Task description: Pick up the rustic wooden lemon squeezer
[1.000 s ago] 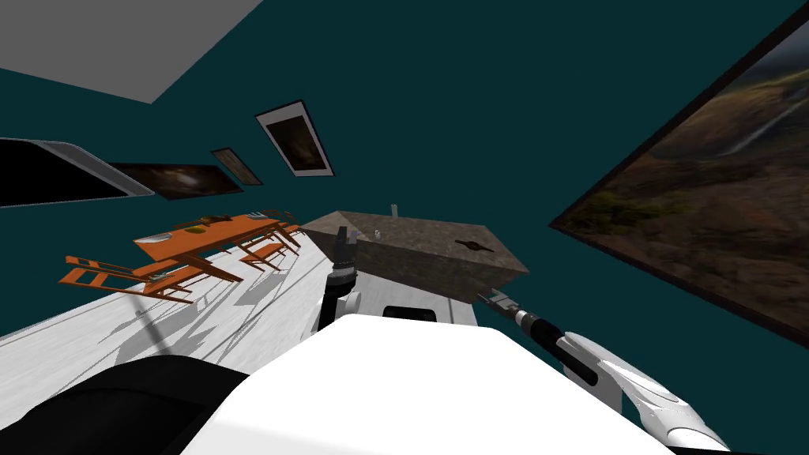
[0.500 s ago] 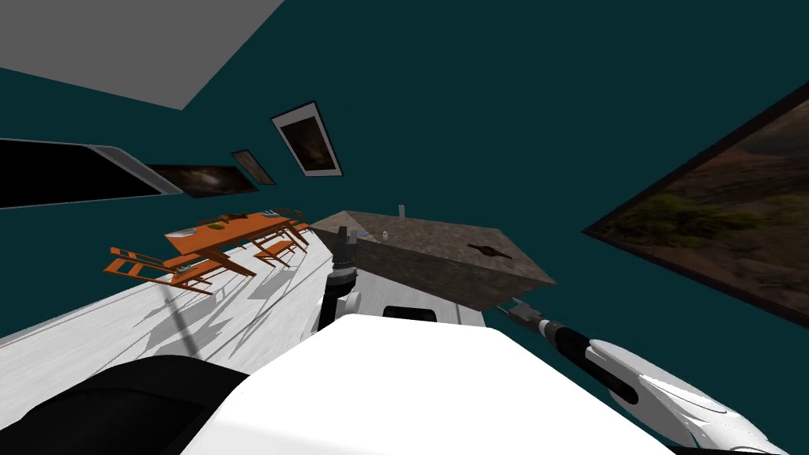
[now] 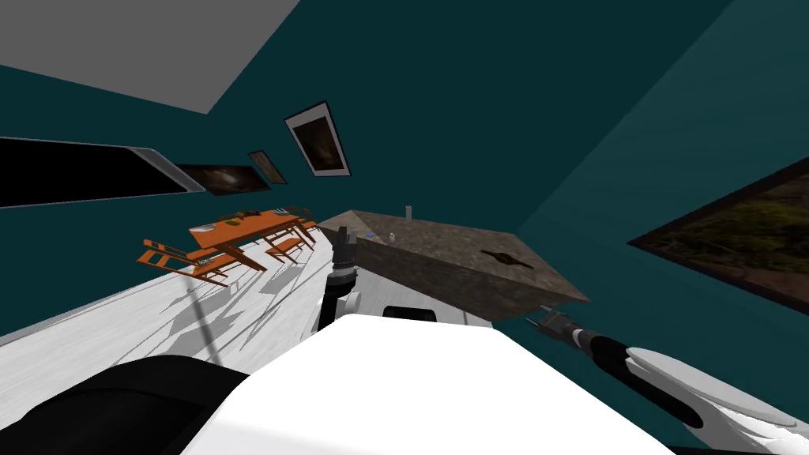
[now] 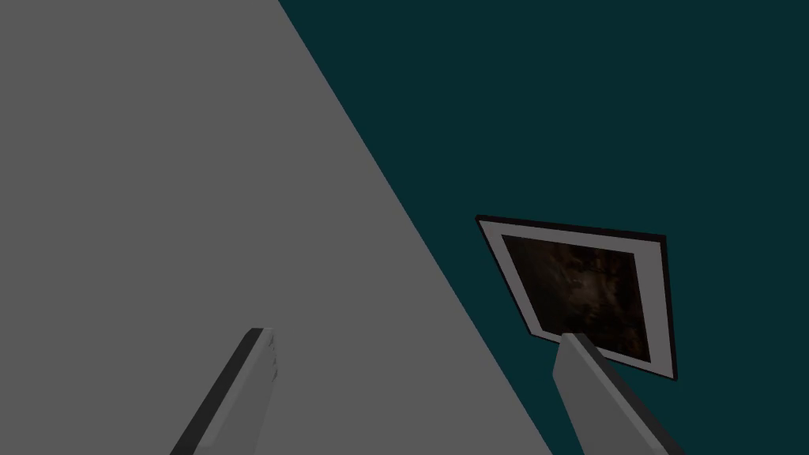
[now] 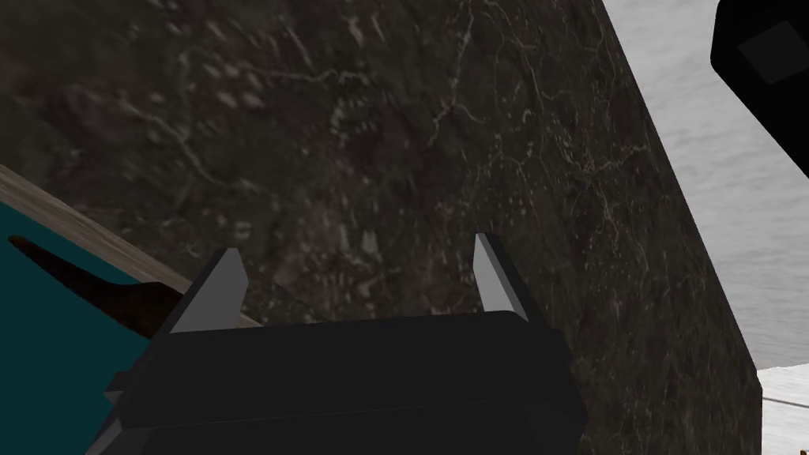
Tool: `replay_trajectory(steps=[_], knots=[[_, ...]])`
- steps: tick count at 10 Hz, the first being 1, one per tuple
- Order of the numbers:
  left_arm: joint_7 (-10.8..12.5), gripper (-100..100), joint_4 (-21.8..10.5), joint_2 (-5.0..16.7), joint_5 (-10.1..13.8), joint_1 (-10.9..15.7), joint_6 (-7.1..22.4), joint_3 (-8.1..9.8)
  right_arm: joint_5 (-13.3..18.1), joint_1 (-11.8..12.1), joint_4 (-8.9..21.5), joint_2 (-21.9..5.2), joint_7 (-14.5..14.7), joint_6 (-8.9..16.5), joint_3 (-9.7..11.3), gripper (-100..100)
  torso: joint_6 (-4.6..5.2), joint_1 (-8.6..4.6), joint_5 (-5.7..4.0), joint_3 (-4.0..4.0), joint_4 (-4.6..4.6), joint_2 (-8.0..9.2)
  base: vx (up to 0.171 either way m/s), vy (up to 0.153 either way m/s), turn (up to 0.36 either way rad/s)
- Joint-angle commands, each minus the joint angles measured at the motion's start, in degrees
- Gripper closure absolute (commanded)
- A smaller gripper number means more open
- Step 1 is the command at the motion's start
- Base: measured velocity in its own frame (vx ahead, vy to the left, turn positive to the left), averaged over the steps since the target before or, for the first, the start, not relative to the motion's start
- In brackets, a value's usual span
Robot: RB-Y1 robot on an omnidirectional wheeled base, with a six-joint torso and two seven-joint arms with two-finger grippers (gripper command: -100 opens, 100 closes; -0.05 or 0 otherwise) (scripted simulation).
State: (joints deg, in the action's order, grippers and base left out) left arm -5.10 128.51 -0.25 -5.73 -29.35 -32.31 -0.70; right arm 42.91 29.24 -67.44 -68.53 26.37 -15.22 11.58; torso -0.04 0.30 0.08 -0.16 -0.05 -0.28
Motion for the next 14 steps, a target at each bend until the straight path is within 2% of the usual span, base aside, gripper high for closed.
replay_trajectory(steps=[1,2,4,5,7,10,12,14], knots=[[0.0,0,0.0,0.0,0.0,0.0,0.0,0.00,0.5,1.1,0.0,-2.1,-0.2,1.0,0.0,-100,0.00,0.00,0.00,0.00,0.00,0.00,0.042,0.059,0.064],[0.0,0,0.0,0.0,0.0,0.0,0.0,0.00,0.5,1.1,0.0,-2.1,-0.2,1.0,0.0,-100,0.04,-0.06,0.00,0.05,0.02,0.10,0.015,0.026,-0.009],[0.0,0,0.0,0.0,0.0,0.0,0.0,0.00,3.2,1.4,3.7,-5.8,0.9,2.5,0.7,-100,0.00,-0.09,-0.01,0.07,0.03,0.12,0.078,0.081,0.160],[0.0,0,0.0,0.0,0.0,0.0,0.0,0.00,3.2,1.4,3.7,-5.8,0.9,2.5,0.7,-100,0.01,0.06,0.03,-0.02,0.00,-0.04,0.084,0.073,0.053],[0.0,0,0.0,0.0,0.0,0.0,0.0,0.00,5.6,1.5,6.8,-8.7,1.7,3.9,1.2,-100,0.00,-0.05,0.00,-0.01,-0.01,-0.02,0.098,0.056,0.155],[0.0,0,0.0,0.0,0.0,0.0,0.0,0.01,6.7,1.5,8.1,-9.9,2.1,4.5,1.4,-100,0.01,-0.12,-0.02,-0.02,-0.01,-0.03,0.080,0.032,0.095],[0.0,0,0.0,0.0,0.0,0.0,0.0,0.01,9.2,1.5,10.8,-11.8,2.7,5.9,2.0,-100,0.02,-0.20,-0.05,0.00,0.00,0.01,0.126,0.021,0.208],[0.0,0,0.0,0.0,0.0,0.0,0.0,0.01,10.6,1.5,11.9,-11.5,2.9,6.3,2.9,-100,-0.02,-0.24,-0.06,-0.25,-0.10,-0.43,0.201,-0.004,0.242]])
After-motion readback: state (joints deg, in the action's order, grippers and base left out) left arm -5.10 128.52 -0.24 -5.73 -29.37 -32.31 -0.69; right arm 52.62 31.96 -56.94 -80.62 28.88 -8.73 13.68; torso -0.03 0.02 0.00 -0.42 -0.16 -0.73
